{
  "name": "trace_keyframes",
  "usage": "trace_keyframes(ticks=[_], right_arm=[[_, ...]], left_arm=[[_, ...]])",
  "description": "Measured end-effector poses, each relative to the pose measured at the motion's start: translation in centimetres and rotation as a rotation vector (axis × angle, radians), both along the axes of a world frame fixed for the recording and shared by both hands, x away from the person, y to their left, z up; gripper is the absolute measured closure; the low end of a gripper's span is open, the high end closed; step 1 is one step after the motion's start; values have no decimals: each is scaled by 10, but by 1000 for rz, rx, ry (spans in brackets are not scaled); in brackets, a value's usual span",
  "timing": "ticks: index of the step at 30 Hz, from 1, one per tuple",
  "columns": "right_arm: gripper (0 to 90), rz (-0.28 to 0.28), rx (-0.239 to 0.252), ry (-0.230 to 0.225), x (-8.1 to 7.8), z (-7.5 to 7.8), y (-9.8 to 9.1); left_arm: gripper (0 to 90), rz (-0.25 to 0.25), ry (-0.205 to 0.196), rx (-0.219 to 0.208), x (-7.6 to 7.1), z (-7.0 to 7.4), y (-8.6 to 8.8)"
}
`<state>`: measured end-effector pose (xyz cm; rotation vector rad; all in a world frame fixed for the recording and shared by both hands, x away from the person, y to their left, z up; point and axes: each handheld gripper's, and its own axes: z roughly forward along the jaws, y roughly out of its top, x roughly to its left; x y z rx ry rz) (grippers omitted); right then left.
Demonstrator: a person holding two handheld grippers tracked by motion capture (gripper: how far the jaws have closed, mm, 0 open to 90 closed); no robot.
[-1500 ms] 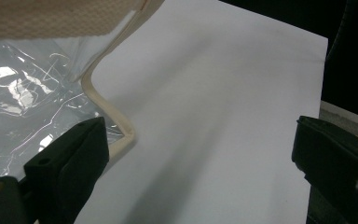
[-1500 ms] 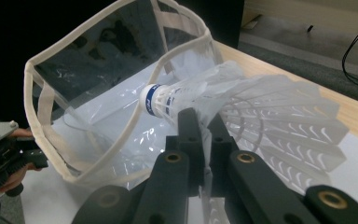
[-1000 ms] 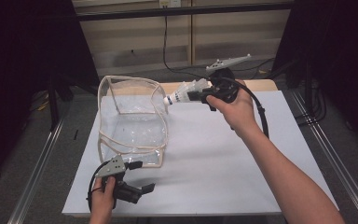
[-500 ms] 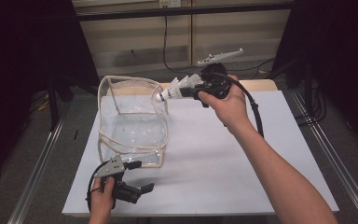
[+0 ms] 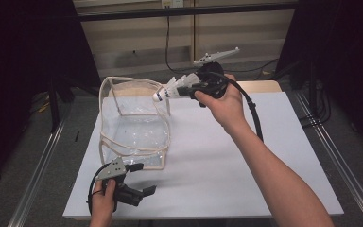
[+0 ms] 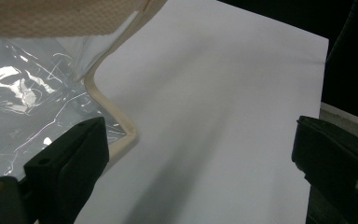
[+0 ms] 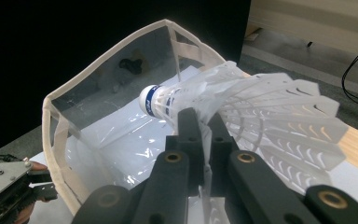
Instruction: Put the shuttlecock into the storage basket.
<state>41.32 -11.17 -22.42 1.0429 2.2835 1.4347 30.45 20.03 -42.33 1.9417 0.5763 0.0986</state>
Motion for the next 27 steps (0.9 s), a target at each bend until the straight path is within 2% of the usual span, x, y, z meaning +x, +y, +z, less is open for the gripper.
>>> trace_keyframes(ticks=[4,9,27], right_arm=[[884,4,-12,-5,0,-1,3],[884,5,2,-5,2,-3,9],[884,21,-27,-14,6,-5,35]], left_arm=[[41,3,2,0,0,0,0],[41,-2,-1,6,0,0,0],[39,3,0,11,0,0,1]])
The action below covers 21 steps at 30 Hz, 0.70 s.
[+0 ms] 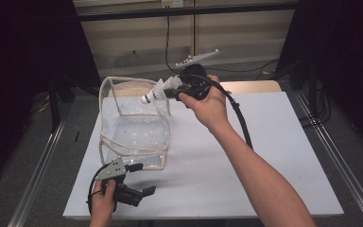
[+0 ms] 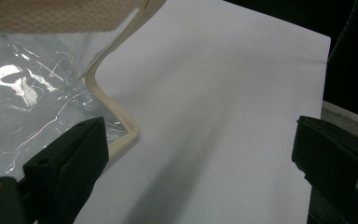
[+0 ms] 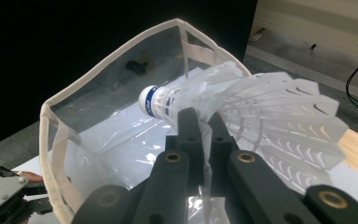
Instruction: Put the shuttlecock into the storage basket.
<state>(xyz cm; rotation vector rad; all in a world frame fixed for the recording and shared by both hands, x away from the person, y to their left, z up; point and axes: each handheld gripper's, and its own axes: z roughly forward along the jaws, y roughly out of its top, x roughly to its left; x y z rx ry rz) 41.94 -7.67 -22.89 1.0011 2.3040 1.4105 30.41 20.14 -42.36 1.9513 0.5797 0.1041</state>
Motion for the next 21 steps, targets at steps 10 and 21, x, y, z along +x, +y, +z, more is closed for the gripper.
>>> trace_keyframes(ticks=[10,21], right_arm=[[884,-4,5,4,3,0,4],[884,0,6,0,6,-2,11]], left_arm=[[39,3,-3,-1,0,0,0],[39,1,-2,2,1,0,1]])
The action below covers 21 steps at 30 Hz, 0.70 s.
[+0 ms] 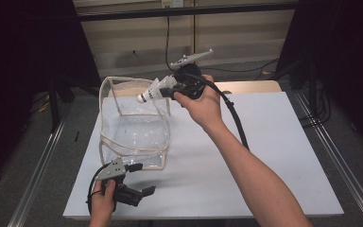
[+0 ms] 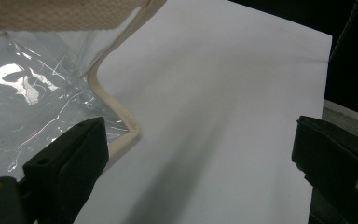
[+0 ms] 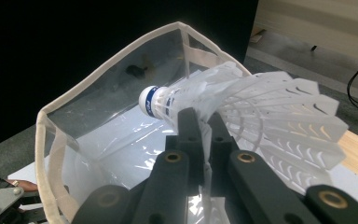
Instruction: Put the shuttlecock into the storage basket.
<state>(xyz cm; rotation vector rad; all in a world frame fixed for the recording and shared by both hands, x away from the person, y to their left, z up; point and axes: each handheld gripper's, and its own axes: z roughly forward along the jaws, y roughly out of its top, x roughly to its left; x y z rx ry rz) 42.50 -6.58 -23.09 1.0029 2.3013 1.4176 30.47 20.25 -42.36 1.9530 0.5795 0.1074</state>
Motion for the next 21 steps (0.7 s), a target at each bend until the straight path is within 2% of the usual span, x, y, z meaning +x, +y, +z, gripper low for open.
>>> trace_keyframes(ticks=[21], right_arm=[[883,13,-17,0,6,-2,19]], left_arm=[[39,3,1,-10,0,0,1]])
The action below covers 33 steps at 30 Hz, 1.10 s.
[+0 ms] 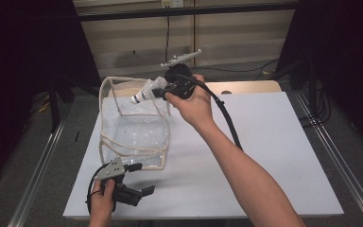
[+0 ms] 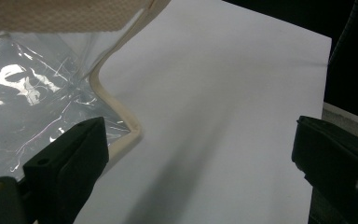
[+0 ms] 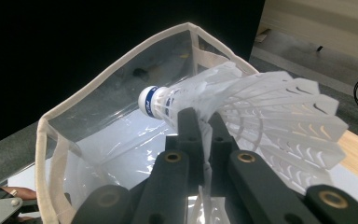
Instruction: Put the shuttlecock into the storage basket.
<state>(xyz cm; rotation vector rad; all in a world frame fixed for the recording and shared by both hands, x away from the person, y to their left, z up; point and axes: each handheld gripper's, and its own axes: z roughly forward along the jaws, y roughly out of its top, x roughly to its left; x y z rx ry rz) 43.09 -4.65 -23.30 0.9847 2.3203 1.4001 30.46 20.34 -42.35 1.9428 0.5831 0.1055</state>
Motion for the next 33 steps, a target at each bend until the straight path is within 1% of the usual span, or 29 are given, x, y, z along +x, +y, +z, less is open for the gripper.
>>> trace_keyframes(ticks=[14,19,26,32,33], right_arm=[[883,7,-9,1,4,-2,9],[883,11,-10,2,5,-4,14],[883,15,-15,2,6,-6,19],[882,18,-13,6,8,-7,21],[883,20,-13,6,9,-7,22]], left_arm=[[39,-3,0,2,0,-1,0],[39,3,6,1,0,-1,1],[39,3,1,4,0,-1,2],[39,4,3,-2,0,0,2],[39,7,4,-8,0,-1,2]])
